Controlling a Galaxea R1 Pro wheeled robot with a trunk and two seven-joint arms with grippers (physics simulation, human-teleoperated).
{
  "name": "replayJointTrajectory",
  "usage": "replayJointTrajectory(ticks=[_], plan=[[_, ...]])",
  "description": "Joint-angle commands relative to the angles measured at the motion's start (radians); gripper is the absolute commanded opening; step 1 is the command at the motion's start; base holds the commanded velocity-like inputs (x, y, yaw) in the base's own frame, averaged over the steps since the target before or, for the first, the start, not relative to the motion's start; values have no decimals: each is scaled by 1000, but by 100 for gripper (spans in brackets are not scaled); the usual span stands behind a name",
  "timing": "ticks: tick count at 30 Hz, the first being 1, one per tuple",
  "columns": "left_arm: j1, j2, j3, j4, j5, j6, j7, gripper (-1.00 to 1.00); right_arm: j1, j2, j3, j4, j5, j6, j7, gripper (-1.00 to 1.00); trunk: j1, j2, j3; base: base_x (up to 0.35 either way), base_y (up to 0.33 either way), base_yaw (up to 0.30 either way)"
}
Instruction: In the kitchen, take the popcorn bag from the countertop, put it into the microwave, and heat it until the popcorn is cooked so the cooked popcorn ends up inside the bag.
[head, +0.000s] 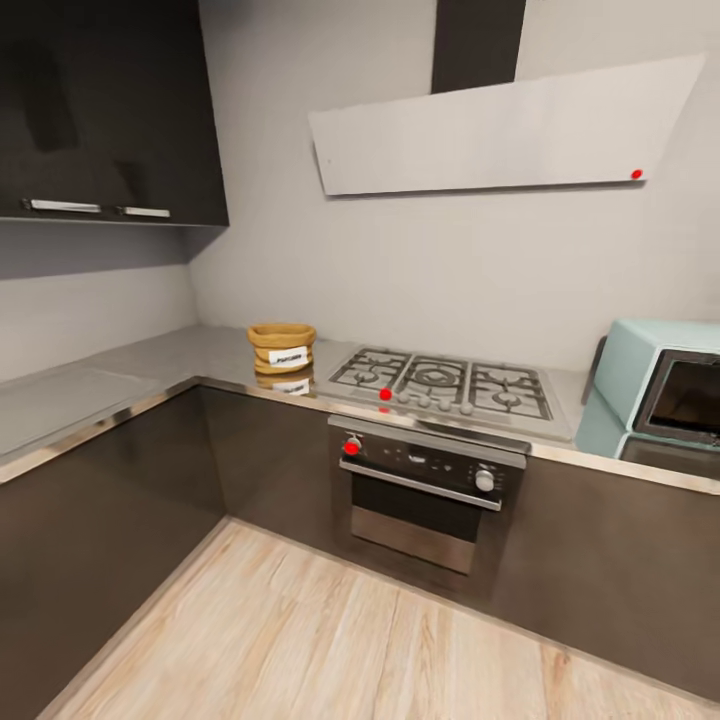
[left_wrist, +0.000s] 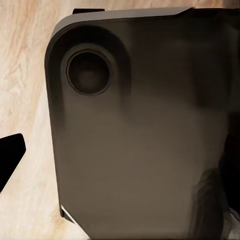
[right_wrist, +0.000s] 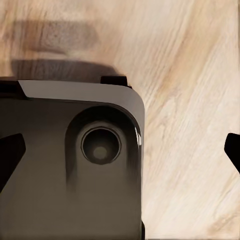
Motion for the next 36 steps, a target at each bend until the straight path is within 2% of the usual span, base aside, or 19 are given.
replayJointTrajectory(ticks=[1,7,12,14,19,21,36], plan=[[0,2,0,0,0,1,-1,100,-1,0,0,1,0,-4,0,100,0,-1,-1,0,0,-298],[0,6,-2,1,0,6,-1,100,-1,0,0,1,0,-4,0,100,0,-1,-1,0,0,-298],[0,26,2,0,0,6,6,100,-1,0,0,1,0,-4,0,100,0,-1,-1,0,0,-298],[0,53,5,1,1,9,4,100,-1,0,0,1,0,-4,0,100,0,-1,-1,0,0,-298],[0,91,25,1,3,7,5,100,-1,0,0,1,0,-4,1,100,0,-1,-1,0,0,-298],[0,99,30,2,3,6,5,100,-1,0,0,1,0,-4,2,100,0,-1,-1,0,0,-298],[0,101,35,3,4,6,5,100,-1,0,0,1,0,-4,0,100,0,-1,-1,0,0,-298]])
